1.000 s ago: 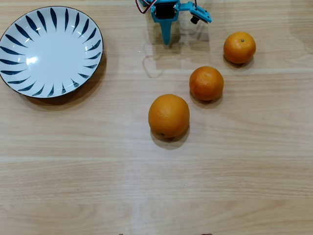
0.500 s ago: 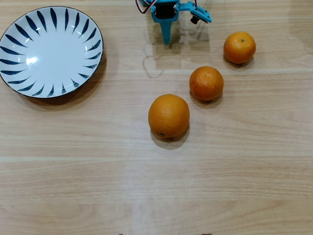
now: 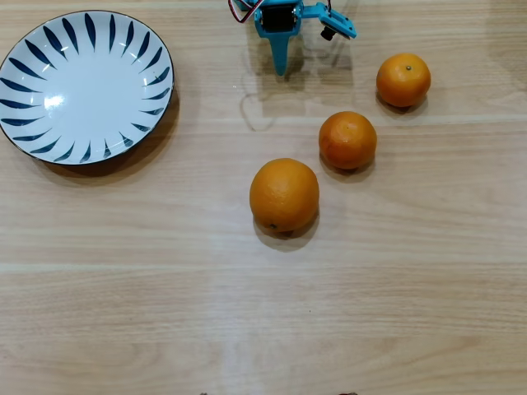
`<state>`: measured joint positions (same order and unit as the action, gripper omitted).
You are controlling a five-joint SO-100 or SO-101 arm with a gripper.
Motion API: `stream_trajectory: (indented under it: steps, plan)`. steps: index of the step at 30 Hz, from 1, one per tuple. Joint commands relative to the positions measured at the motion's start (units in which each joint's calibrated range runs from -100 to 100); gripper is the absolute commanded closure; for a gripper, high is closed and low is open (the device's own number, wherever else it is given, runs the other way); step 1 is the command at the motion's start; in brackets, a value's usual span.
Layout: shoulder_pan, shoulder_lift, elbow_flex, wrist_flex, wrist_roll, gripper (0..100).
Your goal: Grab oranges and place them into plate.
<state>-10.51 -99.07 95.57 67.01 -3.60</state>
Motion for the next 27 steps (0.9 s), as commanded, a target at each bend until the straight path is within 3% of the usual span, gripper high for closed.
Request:
stream_trajectory:
  steps: [1, 13, 27]
  plan:
    - [0.5, -0.5, -0.6, -0.6, 0.1, 98]
    - [1.8, 0.4, -6.1, -1.6, -0.2, 98]
    - [-0.1, 48.9, -59.3, -2.9, -0.3, 98]
